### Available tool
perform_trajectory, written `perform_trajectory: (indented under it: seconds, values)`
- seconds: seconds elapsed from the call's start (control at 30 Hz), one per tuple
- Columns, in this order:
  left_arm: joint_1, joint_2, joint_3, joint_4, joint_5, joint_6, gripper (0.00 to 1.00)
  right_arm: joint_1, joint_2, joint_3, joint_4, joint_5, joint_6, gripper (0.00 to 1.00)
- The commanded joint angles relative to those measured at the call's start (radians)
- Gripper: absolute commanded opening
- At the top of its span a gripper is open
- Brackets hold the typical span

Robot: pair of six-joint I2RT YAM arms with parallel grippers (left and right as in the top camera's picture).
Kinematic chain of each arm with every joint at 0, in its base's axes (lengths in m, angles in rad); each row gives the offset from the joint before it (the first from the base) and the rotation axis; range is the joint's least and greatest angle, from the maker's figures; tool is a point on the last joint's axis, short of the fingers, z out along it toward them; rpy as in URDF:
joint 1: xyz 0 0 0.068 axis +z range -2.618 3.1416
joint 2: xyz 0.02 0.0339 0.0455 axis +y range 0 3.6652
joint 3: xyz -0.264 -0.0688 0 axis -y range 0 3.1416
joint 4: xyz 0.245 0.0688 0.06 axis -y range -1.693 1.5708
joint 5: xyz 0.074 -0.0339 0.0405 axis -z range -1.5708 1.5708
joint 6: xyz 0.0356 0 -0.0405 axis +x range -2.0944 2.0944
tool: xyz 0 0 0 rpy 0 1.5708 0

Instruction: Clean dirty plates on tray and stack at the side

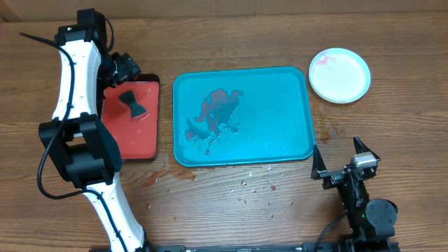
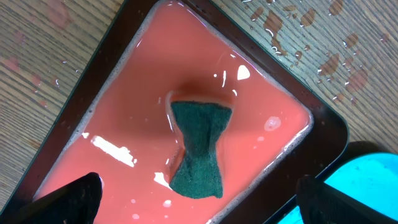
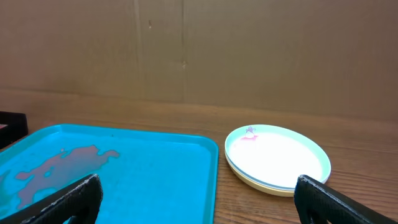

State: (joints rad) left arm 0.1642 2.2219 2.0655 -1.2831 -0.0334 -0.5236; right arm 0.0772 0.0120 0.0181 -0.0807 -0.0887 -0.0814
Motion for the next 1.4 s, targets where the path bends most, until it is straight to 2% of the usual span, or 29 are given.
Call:
perform_trajectory:
  seconds: [0.0,1.37]
  values:
    - [0.002,-0.023,0.015,0.001,0.001,0.004,1.0,-0.006,-0.009,-0.01,0.004,0.01,0.006,1.0]
    - [-0.001,-0.023,0.015,-0.035,0.011,0.004,1.0,-0.006,-0.009,-0.01,0.004,0.01,0.006,1.0]
